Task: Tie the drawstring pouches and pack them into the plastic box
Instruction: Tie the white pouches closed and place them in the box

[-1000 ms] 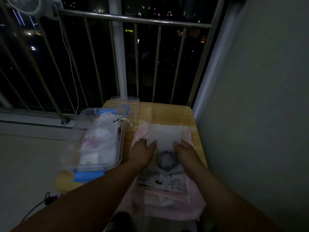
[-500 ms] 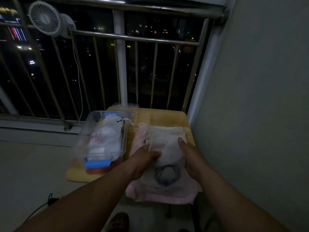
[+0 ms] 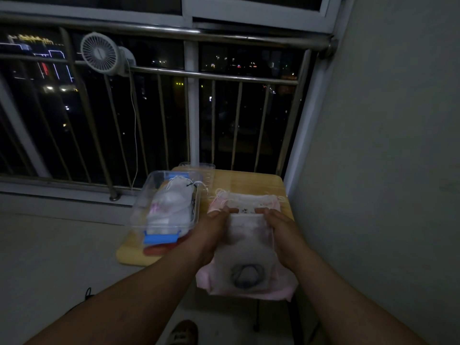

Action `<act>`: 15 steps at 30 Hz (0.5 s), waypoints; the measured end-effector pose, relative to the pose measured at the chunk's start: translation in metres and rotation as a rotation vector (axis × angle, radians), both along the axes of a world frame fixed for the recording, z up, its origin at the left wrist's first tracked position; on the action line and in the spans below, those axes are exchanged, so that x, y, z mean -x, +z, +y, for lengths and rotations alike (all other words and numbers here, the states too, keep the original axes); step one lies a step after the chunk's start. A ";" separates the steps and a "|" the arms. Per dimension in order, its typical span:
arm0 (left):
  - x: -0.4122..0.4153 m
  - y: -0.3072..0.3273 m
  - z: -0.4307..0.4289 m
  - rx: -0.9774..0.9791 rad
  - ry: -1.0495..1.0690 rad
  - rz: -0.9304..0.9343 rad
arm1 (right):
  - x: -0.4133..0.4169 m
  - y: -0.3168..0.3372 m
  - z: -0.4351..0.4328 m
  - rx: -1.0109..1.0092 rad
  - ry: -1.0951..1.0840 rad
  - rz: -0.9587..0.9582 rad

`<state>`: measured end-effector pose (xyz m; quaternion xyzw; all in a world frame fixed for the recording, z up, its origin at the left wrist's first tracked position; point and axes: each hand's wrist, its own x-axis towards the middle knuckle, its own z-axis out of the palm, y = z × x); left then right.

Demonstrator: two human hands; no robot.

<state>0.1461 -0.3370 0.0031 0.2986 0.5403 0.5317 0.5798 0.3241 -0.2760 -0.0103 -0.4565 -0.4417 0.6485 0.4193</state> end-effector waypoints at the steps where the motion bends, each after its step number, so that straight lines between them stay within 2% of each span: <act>1: -0.002 0.002 -0.002 0.014 0.013 -0.028 | -0.002 0.003 -0.002 0.024 -0.017 0.038; 5: -0.004 0.008 -0.008 0.003 0.060 -0.111 | -0.008 0.016 -0.011 0.154 -0.001 0.241; 9: -0.005 0.012 -0.011 0.009 0.092 -0.178 | -0.016 0.026 -0.018 0.168 -0.101 0.246; 11: -0.002 0.011 -0.012 0.008 0.109 -0.189 | -0.019 0.029 -0.019 0.194 -0.126 0.295; 15: 0.003 0.010 -0.010 -0.024 0.195 -0.322 | -0.023 0.031 -0.020 0.268 -0.191 0.409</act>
